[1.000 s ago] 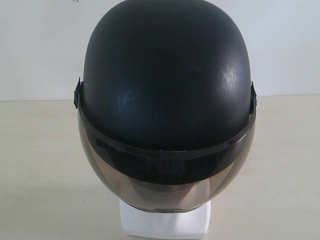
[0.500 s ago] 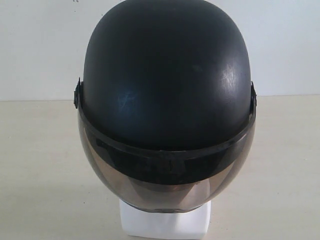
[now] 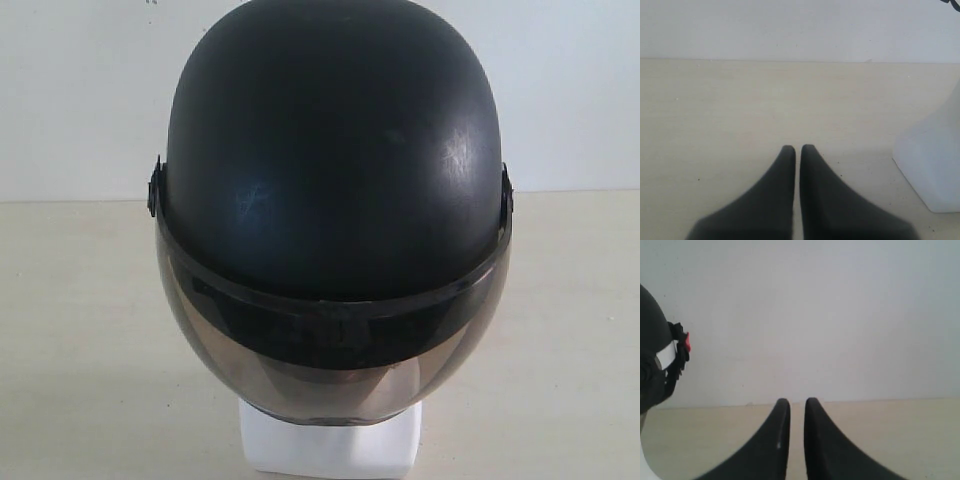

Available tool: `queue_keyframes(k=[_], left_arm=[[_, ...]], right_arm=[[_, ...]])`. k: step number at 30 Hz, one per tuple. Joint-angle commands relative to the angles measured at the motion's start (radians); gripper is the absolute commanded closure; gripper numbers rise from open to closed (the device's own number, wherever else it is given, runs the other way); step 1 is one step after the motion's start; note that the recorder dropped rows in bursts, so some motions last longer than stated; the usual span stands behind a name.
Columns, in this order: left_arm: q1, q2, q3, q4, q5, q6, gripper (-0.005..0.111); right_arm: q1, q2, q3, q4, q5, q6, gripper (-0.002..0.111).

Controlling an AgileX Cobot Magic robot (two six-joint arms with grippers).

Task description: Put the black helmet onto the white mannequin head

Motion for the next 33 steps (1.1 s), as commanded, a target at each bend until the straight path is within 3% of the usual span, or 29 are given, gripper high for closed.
queue_keyframes(k=[1,33], left_arm=[[0.002,-0.004,0.004,-0.003,0.0,0.004,0.102],[0.002,-0.004,0.004,-0.003,0.0,0.004,0.102]], right_arm=[[-0.003,-0.004,0.041,0.004,-0.013,0.007,0.096],[-0.003,-0.004,0.059,0.004,0.025,0.008,0.096]])
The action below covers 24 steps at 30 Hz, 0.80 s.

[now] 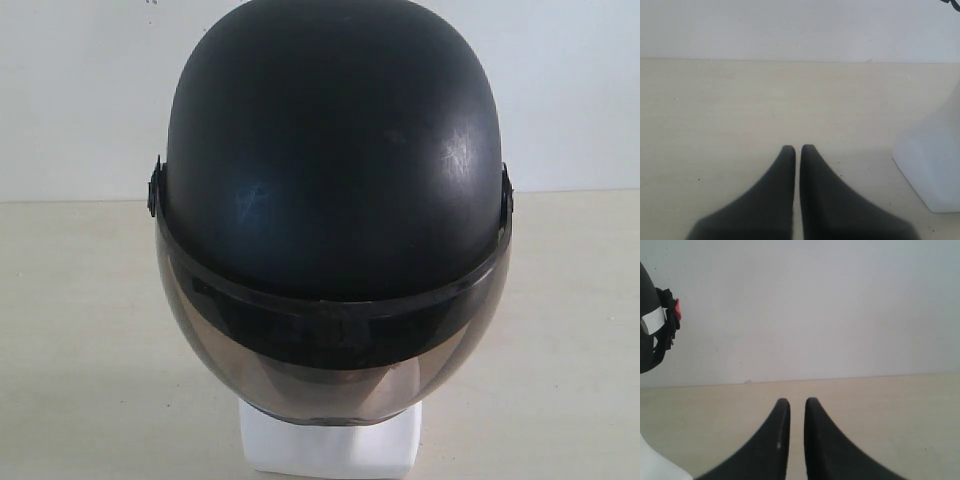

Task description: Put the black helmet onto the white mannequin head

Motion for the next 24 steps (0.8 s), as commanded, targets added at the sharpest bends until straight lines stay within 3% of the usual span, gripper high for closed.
queue_keyframes(k=[1,24], left_arm=[[0.002,-0.004,0.004,-0.003,0.0,0.004,0.102],[0.002,-0.004,0.004,-0.003,0.0,0.004,0.102]], right_arm=[[-0.003,-0.004,0.002,0.002,0.027,0.008,0.096],[-0.003,-0.004,0.004,0.002,0.122,0.003,0.096]])
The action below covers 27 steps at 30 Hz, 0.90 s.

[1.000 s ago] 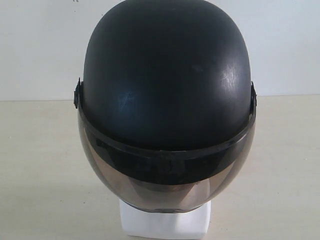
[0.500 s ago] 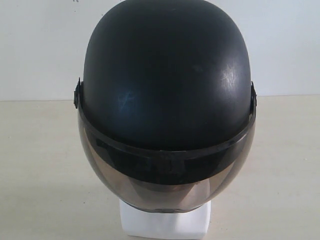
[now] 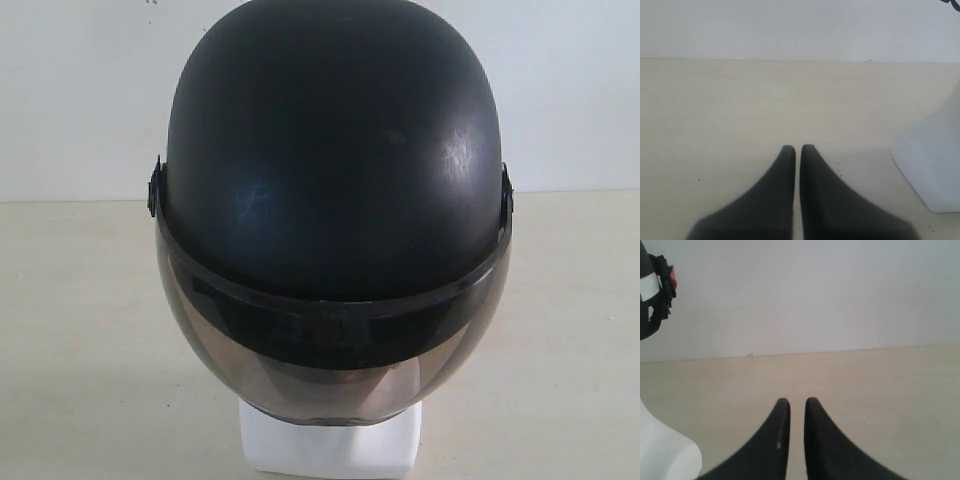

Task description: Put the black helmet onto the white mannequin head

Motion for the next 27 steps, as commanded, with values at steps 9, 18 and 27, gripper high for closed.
queue_keyframes(k=[9,18,27], left_arm=[[0.002,-0.004,0.004,-0.003,0.0,0.004,0.102],[0.002,-0.004,0.004,-0.003,0.0,0.004,0.102],[0.002,-0.004,0.004,-0.003,0.0,0.004,0.102]], right_arm=[[-0.003,-0.004,0.048,-0.093,0.047,-0.003,0.096],[-0.003,-0.004,0.048,-0.112,0.132,-0.007,0.096],[-0.003,-0.004,0.048,-0.112,0.132,-0.005,0.096]])
